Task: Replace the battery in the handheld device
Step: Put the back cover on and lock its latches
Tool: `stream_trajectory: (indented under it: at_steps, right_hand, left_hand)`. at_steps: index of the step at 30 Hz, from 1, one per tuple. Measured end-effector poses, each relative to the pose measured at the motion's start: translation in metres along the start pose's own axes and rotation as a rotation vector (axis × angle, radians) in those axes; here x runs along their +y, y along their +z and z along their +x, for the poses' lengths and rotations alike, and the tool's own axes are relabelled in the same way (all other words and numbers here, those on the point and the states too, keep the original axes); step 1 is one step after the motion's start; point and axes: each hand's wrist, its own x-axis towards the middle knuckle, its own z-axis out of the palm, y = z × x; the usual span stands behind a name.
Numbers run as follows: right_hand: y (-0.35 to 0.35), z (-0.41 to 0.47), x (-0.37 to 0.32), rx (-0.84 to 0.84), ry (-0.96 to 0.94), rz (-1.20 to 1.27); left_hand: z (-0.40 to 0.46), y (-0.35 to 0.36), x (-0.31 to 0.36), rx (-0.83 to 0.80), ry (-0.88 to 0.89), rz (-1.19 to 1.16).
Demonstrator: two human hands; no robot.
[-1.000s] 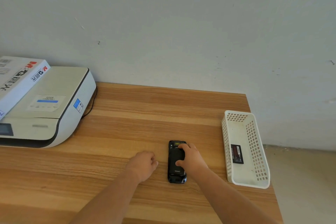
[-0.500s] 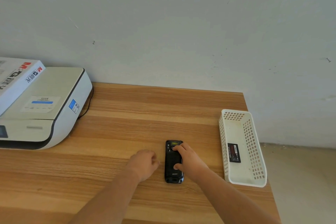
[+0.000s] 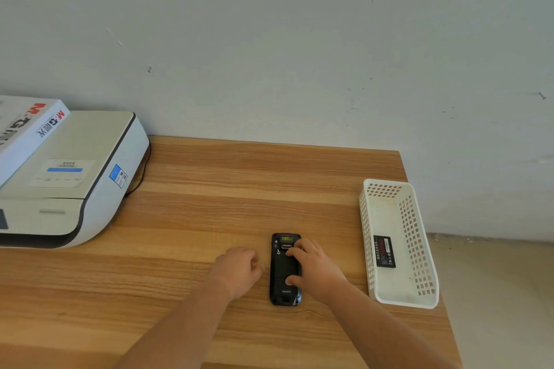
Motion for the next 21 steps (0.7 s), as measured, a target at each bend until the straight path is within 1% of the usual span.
stream_trajectory:
  at_steps: [4, 7, 11, 15, 17, 21]
  right_hand:
    - [0.003, -0.003, 0.001, -0.002, -0.001, 0.012]
    - [0.0, -0.008, 0.004, 0.024, 0.005, 0.019]
    - [-0.006, -0.017, 0.012, 0.03, 0.011, -0.014]
    - [-0.006, -0.025, 0.018, -0.004, -0.065, -0.134]
    - [-0.007, -0.026, 0.018, -0.013, -0.08, -0.188]
    - [-0.009, -0.026, 0.017, -0.031, -0.082, -0.255]
  left_hand:
    - [0.0, -0.001, 0.004, 0.007, 0.016, 0.011]
    - [0.002, -0.002, 0.008, -0.008, 0.064, 0.086]
    - [0.002, -0.003, 0.017, 0.014, 0.224, 0.256]
    - [0.0, -0.004, 0.022, 0.023, 0.365, 0.392]
    - [0.001, -0.004, 0.023, 0.004, 0.37, 0.454]
    - [0.002, -0.002, 0.023, -0.044, 0.318, 0.504]
